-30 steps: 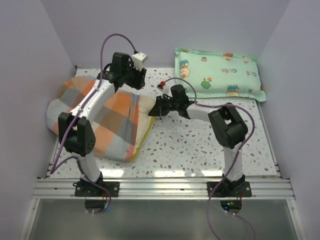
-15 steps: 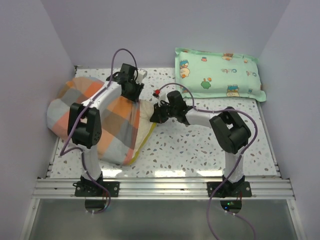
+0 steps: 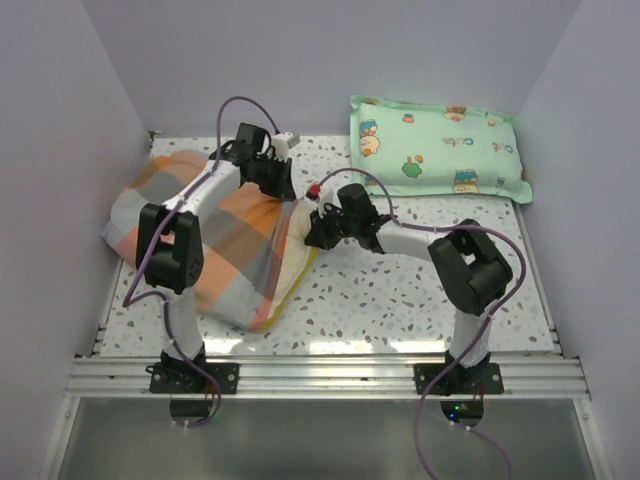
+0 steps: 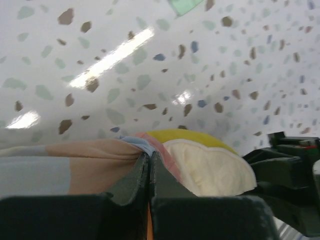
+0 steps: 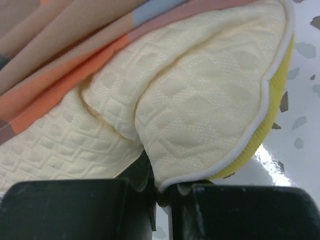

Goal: Put the pillow into the pillowcase

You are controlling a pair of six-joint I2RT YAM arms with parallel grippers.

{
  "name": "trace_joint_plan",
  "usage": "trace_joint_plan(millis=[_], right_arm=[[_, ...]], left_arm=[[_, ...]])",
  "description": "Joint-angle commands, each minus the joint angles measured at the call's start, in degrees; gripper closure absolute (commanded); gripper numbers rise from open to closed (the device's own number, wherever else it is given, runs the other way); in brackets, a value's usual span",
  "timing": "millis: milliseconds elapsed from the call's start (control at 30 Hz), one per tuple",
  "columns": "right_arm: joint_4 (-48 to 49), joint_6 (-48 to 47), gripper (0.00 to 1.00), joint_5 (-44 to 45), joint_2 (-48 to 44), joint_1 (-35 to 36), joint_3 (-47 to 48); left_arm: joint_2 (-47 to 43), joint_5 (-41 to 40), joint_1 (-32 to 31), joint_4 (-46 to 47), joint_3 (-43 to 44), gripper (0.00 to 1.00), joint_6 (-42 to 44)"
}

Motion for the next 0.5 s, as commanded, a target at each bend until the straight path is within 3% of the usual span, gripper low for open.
trace_joint_plan(millis=[0,333,467], right_arm=[[4.7,-6.4,1.0,1.6,-5.4,1.0,0.1],[1.9,-7.8,1.0,1.1,-6.6,1.2,4.4],[0.8,-6.9,1.0,2.5,-6.9,0.8,7.1]], left_arm=[[-4.4,23.1,-2.4,10.7,2.4,1.0,-10.8],[-9.4,36.9,-4.0,30.9,-8.1,1.0,-31.4],[-11.0,37.4,-4.1,29.5,-15.4,1.0,-30.6]])
